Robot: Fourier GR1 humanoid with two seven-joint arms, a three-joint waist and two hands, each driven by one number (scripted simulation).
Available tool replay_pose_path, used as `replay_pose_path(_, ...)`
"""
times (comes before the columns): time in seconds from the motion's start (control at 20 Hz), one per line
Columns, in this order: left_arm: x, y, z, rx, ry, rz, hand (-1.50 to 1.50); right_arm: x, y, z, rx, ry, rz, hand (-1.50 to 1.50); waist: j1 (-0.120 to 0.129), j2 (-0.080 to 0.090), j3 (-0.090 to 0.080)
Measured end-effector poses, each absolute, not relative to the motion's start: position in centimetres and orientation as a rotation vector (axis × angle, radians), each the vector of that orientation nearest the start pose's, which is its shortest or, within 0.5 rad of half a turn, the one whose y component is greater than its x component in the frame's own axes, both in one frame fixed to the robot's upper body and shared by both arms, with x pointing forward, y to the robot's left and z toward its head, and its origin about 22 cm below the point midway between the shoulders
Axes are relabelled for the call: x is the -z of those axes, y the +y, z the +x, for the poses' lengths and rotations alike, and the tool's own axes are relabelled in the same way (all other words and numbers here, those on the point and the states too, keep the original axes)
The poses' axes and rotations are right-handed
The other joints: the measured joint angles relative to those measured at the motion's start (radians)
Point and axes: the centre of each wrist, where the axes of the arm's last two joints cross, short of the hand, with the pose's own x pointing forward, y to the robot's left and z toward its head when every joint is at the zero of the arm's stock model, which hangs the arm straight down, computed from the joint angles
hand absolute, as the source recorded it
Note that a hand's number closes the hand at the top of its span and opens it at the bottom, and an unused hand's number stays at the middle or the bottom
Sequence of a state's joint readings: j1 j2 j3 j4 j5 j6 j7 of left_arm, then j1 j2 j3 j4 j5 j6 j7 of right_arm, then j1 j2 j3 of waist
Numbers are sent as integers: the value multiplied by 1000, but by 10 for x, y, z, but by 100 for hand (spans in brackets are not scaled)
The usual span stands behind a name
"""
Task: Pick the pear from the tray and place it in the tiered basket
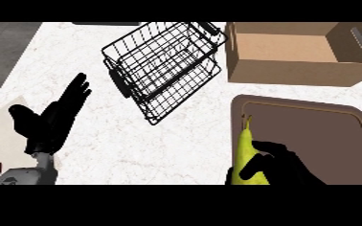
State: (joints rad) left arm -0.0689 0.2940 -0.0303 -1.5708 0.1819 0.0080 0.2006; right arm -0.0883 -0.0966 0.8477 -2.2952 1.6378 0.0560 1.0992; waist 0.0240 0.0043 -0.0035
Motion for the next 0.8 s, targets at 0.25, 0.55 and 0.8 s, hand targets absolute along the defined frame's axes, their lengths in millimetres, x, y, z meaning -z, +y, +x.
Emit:
replay_pose_path(0.25,-34,276,262,128,-1430,49,0,-171,-73,154,-465,-1619,-1243,150,16,3,-1)
replay_pose_path(0.55,-33,276,266,136,-1435,42,0,-184,-50,200,-485,-1612,-1229,150,30,4,0)
replay_pose_path(0.8,-36,274,270,148,-1434,41,0,-193,-35,240,-507,-1568,-1216,150,39,5,0)
